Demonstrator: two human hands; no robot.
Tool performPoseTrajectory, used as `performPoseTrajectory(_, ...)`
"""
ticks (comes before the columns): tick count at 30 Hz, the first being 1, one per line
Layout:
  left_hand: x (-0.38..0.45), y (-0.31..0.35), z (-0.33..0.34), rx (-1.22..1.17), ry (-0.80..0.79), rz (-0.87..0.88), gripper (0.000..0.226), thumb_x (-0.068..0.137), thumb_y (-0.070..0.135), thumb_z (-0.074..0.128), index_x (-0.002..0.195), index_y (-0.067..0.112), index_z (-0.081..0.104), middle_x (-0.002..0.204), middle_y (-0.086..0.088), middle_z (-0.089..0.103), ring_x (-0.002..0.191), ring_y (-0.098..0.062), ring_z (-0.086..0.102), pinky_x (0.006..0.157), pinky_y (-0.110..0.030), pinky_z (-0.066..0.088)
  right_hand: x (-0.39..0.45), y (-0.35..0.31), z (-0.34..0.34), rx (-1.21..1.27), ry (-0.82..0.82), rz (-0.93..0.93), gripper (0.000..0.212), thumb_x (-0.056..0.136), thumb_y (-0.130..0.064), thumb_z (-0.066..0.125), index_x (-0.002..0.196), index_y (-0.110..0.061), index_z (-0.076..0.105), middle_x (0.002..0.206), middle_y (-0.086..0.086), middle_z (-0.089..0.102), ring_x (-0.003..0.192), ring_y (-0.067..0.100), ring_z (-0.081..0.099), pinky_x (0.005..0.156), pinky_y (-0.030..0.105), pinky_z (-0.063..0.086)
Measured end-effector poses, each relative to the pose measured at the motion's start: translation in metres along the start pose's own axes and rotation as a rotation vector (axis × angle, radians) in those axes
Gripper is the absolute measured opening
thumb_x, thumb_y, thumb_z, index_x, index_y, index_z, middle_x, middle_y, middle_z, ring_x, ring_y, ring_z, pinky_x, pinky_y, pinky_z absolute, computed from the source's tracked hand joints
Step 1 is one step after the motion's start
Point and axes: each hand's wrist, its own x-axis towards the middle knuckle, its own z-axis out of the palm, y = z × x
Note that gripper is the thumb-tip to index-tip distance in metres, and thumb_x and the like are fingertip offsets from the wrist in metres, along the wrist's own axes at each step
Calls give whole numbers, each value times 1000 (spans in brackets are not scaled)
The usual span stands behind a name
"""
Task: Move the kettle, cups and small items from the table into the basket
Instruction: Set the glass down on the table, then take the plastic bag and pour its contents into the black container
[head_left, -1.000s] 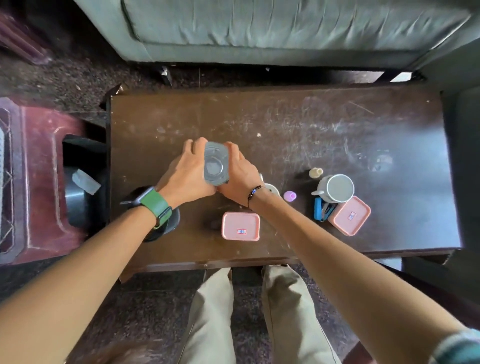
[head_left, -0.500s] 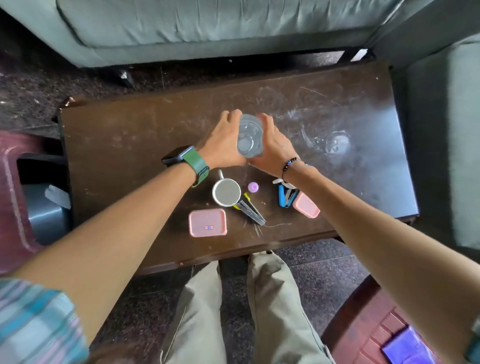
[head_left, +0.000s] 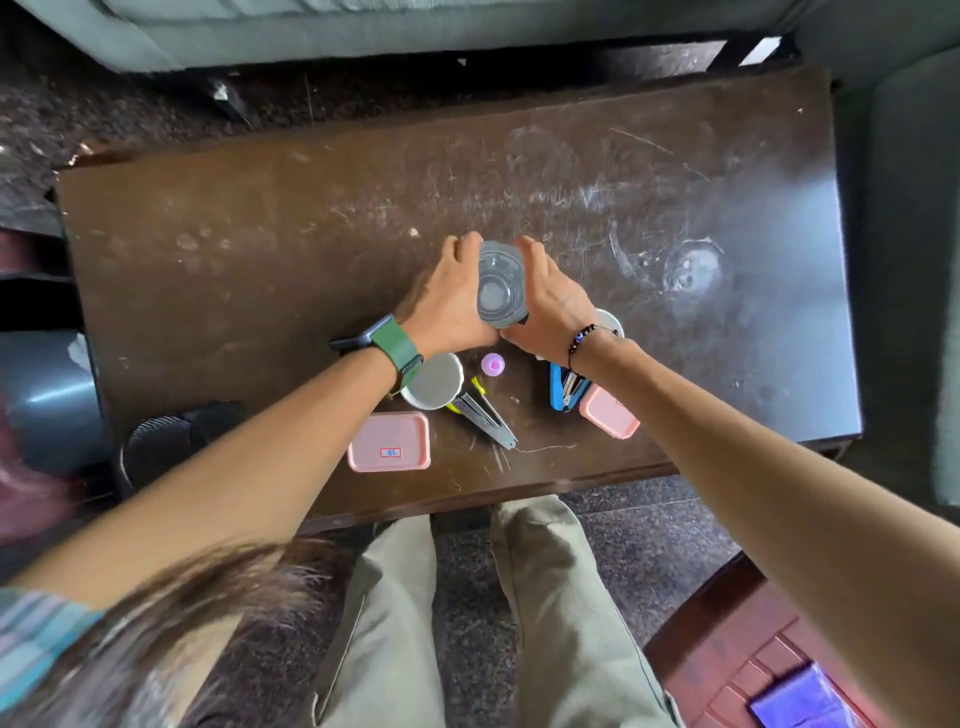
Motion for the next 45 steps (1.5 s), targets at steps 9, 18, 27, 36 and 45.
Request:
performPoseTrajectory(9, -16, 12, -13, 38, 32, -30, 85, 67, 22, 77, 133, 4, 26, 127, -20, 38, 97, -42, 59, 78, -48, 52, -5, -10, -12, -79, -64, -56, 92, 77, -14, 68, 147, -3, 11, 148, 17, 30, 135, 35, 32, 110, 38, 29)
performPoseTrajectory(18, -93, 4, -96, -27, 233, -86, 100, 71, 30, 76, 144, 3, 14, 142, -22, 30, 126, -36, 42, 101, -39, 38, -38, -90, -39, -226, -109, -244, 100, 77, -17, 72, 149, -3, 5, 156, 13, 14, 145, 28, 14, 117, 30, 15)
performPoseTrajectory(27, -246, -79, -171, -153, 502, -327, 93, 79, 32, 69, 146, 8, 9, 147, -18, 26, 136, -30, 33, 109, -35, 30, -72, -246, -12, -243, -106, -481, 99, 76, -26, 72, 149, -9, 7, 155, 10, 15, 144, 26, 17, 118, 32, 18)
performPoseTrajectory(36, -386, -219, -204, -368, 627, -483, 93, 83, 35, 64, 148, 12, 2, 158, -7, 10, 144, -22, 20, 117, -39, 25, -101, -400, 78, -287, -126, -567, 94, 79, -28, 68, 149, -8, 8, 153, 12, 20, 143, 26, 20, 116, 31, 20)
performPoseTrajectory(45, -439, -314, -226, -407, 662, -537, 87, 83, 34, 64, 146, 8, 10, 148, -12, 23, 137, -24, 33, 110, -34, 32, -87, -501, 155, -264, -178, -583, 87, 80, -26, 69, 146, -6, 17, 149, 15, 26, 139, 28, 29, 112, 33, 27)
